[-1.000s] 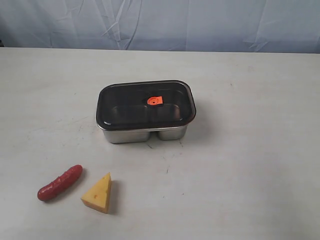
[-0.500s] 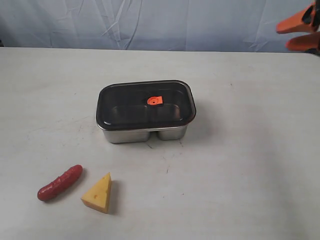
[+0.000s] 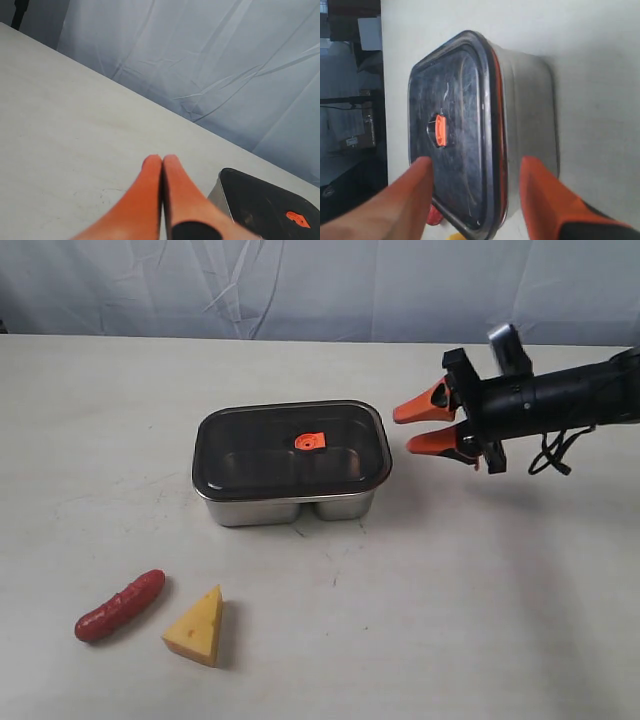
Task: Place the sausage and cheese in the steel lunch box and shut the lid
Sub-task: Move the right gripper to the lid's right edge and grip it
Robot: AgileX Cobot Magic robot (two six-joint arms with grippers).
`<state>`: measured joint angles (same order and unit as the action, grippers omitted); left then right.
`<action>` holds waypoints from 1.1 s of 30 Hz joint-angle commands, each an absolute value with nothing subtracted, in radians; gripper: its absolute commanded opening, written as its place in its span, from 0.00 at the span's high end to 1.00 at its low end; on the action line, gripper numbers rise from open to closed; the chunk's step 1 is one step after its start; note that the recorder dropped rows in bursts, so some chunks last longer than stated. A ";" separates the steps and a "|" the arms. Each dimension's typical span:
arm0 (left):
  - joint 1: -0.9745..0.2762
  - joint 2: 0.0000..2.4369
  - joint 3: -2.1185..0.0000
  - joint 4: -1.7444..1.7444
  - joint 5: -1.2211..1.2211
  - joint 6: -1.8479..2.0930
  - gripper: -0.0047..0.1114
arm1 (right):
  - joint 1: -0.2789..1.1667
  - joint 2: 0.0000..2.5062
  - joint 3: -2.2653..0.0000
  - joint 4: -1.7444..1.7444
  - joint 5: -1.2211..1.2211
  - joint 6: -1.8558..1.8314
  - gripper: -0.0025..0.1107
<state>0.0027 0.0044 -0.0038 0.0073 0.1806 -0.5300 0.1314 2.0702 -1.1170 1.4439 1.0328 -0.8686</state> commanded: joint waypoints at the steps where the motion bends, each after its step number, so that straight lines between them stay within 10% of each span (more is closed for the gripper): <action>1: -0.005 0.000 0.000 0.000 0.182 -0.531 0.96 | 0.172 2.097 -1.123 1.470 0.952 -0.902 0.52; 33: -0.021 0.000 0.000 0.000 0.184 -0.531 0.96 | 0.222 2.095 -1.125 1.493 1.035 -0.900 0.53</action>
